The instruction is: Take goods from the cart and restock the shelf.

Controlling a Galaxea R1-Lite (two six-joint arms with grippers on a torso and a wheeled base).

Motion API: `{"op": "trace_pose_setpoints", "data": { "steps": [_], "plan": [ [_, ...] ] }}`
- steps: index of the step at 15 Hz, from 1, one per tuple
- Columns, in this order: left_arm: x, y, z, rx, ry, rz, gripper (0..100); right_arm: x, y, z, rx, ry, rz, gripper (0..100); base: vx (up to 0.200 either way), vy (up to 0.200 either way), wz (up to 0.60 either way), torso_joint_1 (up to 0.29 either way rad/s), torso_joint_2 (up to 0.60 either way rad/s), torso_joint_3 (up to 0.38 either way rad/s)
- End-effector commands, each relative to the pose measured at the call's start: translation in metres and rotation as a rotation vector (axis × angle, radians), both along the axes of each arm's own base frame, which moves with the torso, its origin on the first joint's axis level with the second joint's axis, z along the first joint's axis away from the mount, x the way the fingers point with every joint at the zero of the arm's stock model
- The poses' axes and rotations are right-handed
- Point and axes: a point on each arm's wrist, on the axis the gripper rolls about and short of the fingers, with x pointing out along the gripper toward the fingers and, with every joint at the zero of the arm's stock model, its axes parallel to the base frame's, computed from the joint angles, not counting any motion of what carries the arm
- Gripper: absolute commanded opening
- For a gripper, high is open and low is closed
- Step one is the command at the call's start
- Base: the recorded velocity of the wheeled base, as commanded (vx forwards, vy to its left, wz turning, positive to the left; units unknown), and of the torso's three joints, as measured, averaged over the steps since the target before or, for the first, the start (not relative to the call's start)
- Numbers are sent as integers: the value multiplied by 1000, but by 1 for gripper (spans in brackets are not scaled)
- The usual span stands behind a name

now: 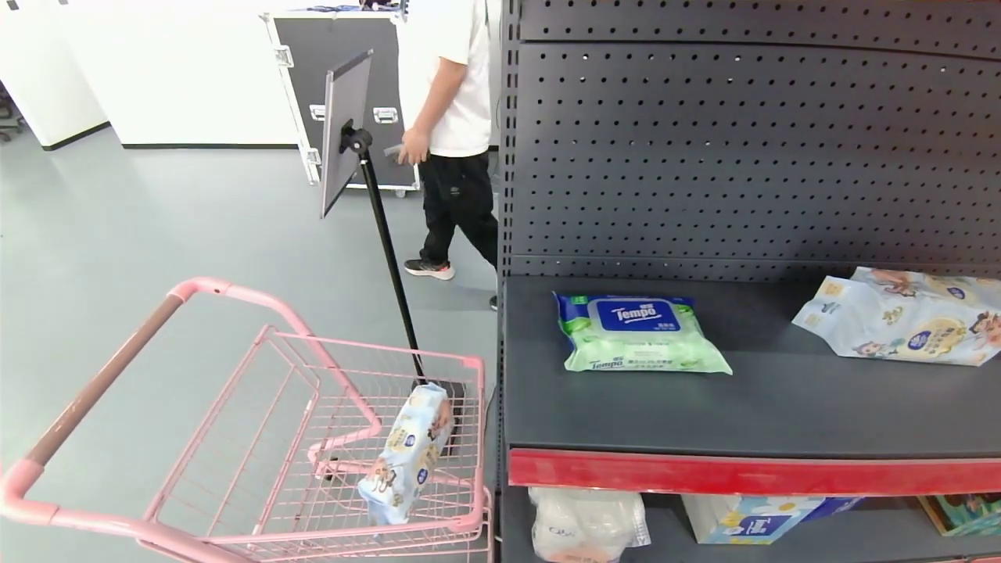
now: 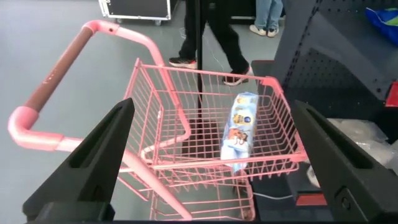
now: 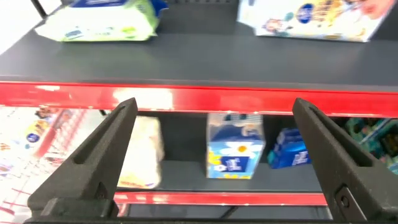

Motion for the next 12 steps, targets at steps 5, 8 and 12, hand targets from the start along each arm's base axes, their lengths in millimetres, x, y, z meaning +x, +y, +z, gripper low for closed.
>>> {"op": "trace_pose_setpoints", "data": {
  "steps": [5, 8, 12],
  "plan": [
    [0, 0, 0, 1, 1, 0, 100, 0, 0, 0, 2, 0, 0, 100, 0, 80, 0, 3, 1, 2],
    [0, 0, 0, -1, 1, -1, 100, 0, 0, 0, 2, -1, 2, 100, 0, 0, 0, -37, 77, 51],
    [0, 0, 0, -1, 3, -1, 100, 0, 0, 0, 4, -1, 0, 100, 0, 0, 0, -141, 342, 195]
  ]
}}
